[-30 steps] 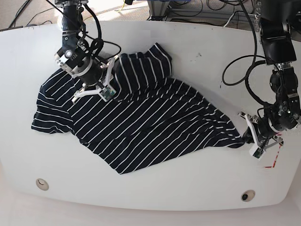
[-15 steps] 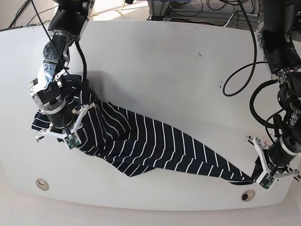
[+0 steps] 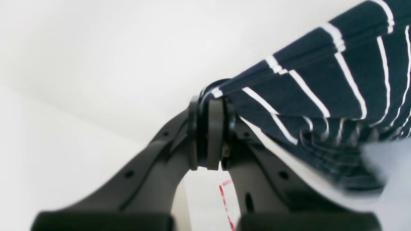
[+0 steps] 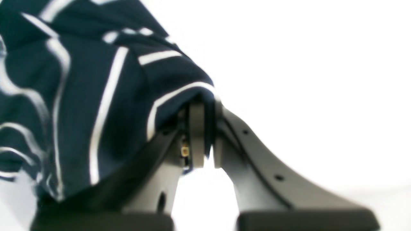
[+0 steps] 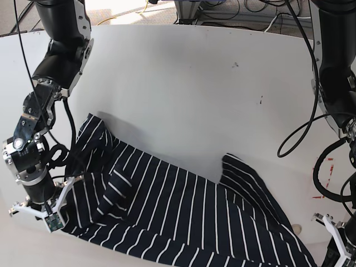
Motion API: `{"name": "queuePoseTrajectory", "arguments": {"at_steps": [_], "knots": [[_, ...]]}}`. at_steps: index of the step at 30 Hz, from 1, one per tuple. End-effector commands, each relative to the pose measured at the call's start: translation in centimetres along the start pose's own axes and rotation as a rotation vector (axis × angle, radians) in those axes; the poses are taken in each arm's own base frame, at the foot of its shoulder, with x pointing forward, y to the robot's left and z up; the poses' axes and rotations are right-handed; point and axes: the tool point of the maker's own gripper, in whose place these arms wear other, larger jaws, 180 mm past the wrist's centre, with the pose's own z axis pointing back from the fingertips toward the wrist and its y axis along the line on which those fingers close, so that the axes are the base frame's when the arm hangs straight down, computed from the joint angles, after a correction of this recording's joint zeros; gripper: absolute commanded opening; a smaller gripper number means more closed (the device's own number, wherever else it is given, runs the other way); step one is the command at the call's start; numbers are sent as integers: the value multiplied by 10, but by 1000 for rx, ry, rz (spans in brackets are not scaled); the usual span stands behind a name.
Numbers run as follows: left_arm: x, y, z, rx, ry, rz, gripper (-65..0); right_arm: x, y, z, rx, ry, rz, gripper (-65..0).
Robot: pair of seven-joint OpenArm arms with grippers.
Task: Layout the t-shirt on the table in an organized manner, then fold the t-shirt properly
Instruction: 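Lift the shirt with both grippers and pull it toward the robot's front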
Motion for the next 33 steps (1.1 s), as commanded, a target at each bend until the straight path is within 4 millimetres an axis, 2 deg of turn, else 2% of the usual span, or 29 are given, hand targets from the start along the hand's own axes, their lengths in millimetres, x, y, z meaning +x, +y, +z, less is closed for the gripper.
{"name": "queuePoseTrajectory", "arguments": {"at_steps": [1,7,12,17,21,23,27,29,33], "knots": [[19,35,5,73,-29,15,-650,21,-44,4,-98,-17,12,-631],[51,61,0,82,-61,21,-650,56,-77,-1,-136,-40,68,-629],[80,87,9,119,-110,34,-650,88,-105,1,-175,-52,95,-629],[106,103,13,130,-137,22,-650,119,-118,2,-188,-74,126,-629],[116,107,14,130,-143,11,-650,134,-125,3,-198,-86,137,-629],[117,108,14,130,-144,10,-650,138,-128,4,-203,-92,138,-629],[117,107,14,130,-143,8,-650,133,-127,4,-204,-69,137,-629],[117,105,13,127,-140,2,-650,126,-122,0,-189,-43,134,-629],[97,96,4,105,-88,9,-650,102,-99,-5,-156,-1,149,-629]]}}
